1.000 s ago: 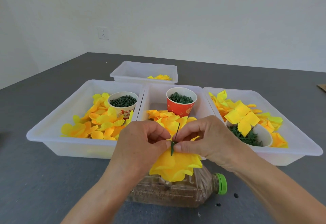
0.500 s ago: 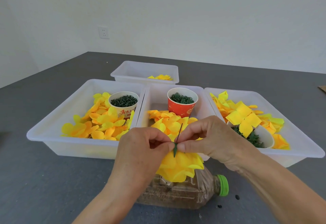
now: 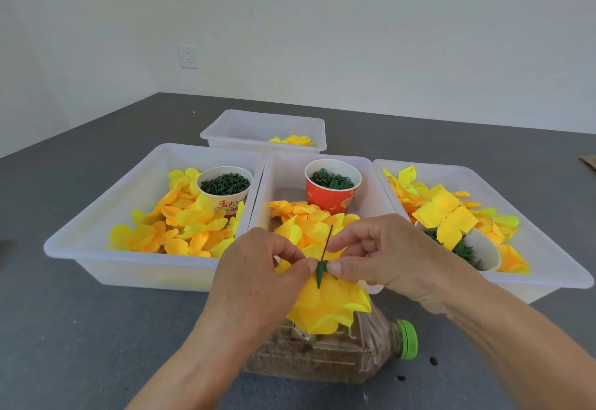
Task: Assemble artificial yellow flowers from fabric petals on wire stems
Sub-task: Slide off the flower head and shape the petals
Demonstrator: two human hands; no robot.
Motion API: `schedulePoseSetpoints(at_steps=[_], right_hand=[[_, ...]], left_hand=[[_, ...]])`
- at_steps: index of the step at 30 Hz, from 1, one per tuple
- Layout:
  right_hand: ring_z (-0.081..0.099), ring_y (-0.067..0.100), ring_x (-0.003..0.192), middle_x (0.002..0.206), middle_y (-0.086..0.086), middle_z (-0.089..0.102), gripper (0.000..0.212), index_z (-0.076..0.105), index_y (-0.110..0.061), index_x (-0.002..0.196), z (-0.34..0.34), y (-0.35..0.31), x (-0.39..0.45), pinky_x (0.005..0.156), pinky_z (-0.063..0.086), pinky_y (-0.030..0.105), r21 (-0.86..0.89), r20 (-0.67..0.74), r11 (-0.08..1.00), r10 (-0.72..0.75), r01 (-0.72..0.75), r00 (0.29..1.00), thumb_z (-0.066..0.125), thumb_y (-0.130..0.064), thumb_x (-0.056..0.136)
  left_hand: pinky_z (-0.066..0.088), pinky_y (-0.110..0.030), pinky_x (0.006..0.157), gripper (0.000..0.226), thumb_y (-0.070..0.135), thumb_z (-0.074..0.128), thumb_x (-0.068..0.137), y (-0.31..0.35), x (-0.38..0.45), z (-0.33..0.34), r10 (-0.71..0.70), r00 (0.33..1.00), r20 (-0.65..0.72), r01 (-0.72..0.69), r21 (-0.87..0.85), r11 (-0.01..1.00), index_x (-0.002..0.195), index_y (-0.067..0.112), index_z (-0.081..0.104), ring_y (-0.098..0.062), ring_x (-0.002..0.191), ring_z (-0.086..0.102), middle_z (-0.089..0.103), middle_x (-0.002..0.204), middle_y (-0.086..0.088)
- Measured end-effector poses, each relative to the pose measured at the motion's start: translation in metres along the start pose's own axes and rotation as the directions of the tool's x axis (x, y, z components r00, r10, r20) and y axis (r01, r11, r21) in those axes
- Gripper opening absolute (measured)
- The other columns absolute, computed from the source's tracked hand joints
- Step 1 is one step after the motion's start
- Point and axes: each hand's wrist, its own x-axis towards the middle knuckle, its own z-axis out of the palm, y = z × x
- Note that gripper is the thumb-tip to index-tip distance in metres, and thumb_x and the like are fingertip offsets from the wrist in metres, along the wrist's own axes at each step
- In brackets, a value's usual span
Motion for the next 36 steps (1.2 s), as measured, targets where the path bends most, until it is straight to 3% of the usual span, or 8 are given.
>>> schedulePoseSetpoints(at_steps=[5,10,15,17,23,29,33,36], right_hand=[[0.052,0.0,0.051,0.063,0.0,0.06,0.011,0.072,-0.017,0.08,-0.0012,-0.0004,0.0013,0.048,0.041,0.012,0.093,0.072,0.995,0.034,-0.041,0.997,0.076,-0.009,0.074],[0.061,0.006,0.069,0.075,-0.001,0.07,0.013,0.074,-0.022,0.075,0.002,0.0007,0.001,0.068,0.053,0.021,0.08,0.055,0.995,-0.064,0.06,0.996,0.077,-0.009,0.072],[0.057,0.003,0.069,0.081,0.001,0.07,0.011,0.074,-0.019,0.078,0.0035,0.0017,-0.0002,0.065,0.046,0.015,-0.047,0.014,0.981,-0.189,0.19,0.982,0.078,-0.011,0.073],[0.055,-0.004,0.065,0.077,-0.005,0.069,0.009,0.075,-0.018,0.078,0.0032,0.0012,0.0,0.06,0.041,0.008,-0.128,0.009,0.963,-0.237,0.237,0.971,0.078,-0.012,0.073],[0.058,-0.003,0.069,0.074,-0.009,0.068,0.009,0.074,-0.022,0.073,0.0024,0.002,0.0045,0.062,0.042,0.009,-0.215,0.009,0.944,-0.255,0.251,0.967,0.077,-0.014,0.075],[0.058,0.005,0.069,0.076,-0.002,0.067,0.011,0.073,-0.023,0.077,-0.0007,0.0037,0.0045,0.073,0.053,0.03,-0.053,0.018,0.992,-0.116,0.117,0.993,0.079,-0.016,0.071],[0.051,0.002,0.061,0.064,-0.006,0.057,0.022,0.072,-0.015,0.079,-0.0014,0.0041,0.0038,0.061,0.046,0.025,-0.122,0.026,0.993,0.008,-0.005,1.0,0.075,-0.036,0.073],[0.048,0.005,0.059,0.06,-0.003,0.053,0.031,0.072,-0.008,0.081,-0.0033,0.0015,0.0034,0.058,0.042,0.023,-0.146,0.04,0.988,0.048,-0.042,0.998,0.071,-0.038,0.077]], left_hand=[[0.038,-0.028,0.08,0.015,0.027,0.075,0.073,-0.0014,0.001,0.0009,-0.053,0.997,0.055,0.053,-0.007,0.999,0.062,0.027,0.066,-0.012,0.108,0.048,0.056,0.111,0.011],[0.039,-0.038,0.1,0.012,0.016,0.077,0.072,-0.002,-0.0008,0.0012,-0.192,0.972,0.135,0.218,-0.213,0.952,0.063,0.016,0.069,-0.013,0.121,0.045,0.051,0.131,0.006],[0.041,-0.046,0.1,0.014,0.009,0.077,0.07,-0.001,0.0001,0.0028,-0.214,0.968,0.128,0.243,-0.301,0.922,0.06,0.011,0.067,-0.015,0.122,0.045,0.052,0.13,0.008],[0.04,-0.046,0.101,0.016,0.007,0.077,0.071,0.0004,0.0003,0.0037,-0.195,0.974,0.113,0.22,-0.283,0.934,0.059,0.011,0.066,-0.014,0.122,0.045,0.052,0.131,0.008],[0.04,-0.04,0.099,0.018,0.005,0.076,0.07,-0.0012,0.0041,0.006,-0.178,0.977,0.117,0.204,-0.273,0.94,0.058,0.011,0.065,-0.013,0.119,0.047,0.055,0.127,0.011],[0.043,-0.046,0.092,0.014,0.012,0.078,0.069,-0.0028,0.0039,0.0039,-0.248,0.955,0.166,0.29,-0.327,0.9,0.058,0.013,0.068,-0.015,0.115,0.052,0.058,0.122,0.008],[0.043,-0.046,0.096,0.011,0.018,0.078,0.069,-0.0005,0.0,0.0005,-0.231,0.96,0.159,0.269,-0.286,0.92,0.062,0.017,0.07,-0.012,0.114,0.05,0.058,0.121,0.009],[0.041,-0.044,0.099,0.013,0.017,0.077,0.071,-0.0012,0.0002,-0.0016,-0.22,0.962,0.162,0.26,-0.288,0.922,0.061,0.018,0.07,-0.013,0.114,0.05,0.059,0.12,0.008]])
